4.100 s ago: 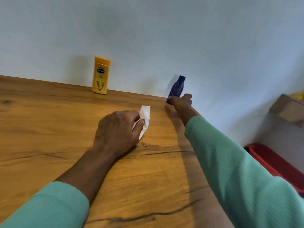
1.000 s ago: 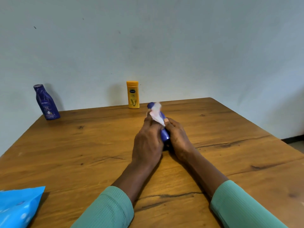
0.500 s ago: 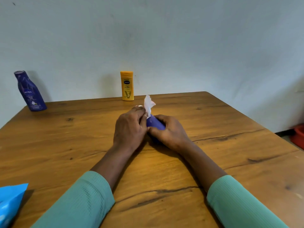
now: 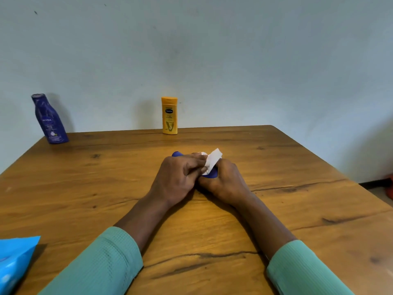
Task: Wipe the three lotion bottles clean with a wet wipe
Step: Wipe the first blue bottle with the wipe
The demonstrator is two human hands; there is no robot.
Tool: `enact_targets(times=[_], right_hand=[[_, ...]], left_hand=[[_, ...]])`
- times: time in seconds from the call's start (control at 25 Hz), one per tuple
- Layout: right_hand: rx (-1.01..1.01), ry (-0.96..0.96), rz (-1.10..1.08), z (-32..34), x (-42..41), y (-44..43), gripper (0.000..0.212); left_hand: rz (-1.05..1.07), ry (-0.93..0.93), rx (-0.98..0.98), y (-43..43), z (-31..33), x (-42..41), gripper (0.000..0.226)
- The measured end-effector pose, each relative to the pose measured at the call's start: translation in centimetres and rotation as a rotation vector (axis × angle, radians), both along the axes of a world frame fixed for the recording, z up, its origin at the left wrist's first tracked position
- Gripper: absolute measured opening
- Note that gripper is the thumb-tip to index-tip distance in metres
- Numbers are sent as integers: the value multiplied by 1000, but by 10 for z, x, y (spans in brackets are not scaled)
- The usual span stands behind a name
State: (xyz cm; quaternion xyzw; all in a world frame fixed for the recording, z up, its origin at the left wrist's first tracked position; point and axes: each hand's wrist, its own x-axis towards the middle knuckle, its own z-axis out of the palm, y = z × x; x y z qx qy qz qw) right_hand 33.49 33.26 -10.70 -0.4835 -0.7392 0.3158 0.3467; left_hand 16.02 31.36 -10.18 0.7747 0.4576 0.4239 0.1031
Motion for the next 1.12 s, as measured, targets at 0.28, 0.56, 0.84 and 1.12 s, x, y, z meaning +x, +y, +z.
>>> enact_targets(times=[0.28, 0.56, 0.84, 1.12], right_hand=[[-31, 49, -58, 3, 4, 0, 51], [-73, 123, -15, 3, 11, -3, 54], [-29, 93, -35, 0, 4, -9, 53], [-71, 67, 1, 3, 4, -8, 63]], left_hand=[[291, -71, -79, 13, 3, -25, 22], [332, 21, -15, 8, 4, -4, 24], [306, -193, -88, 5, 5, 20, 21], [533, -250, -159, 17, 2, -5, 25]])
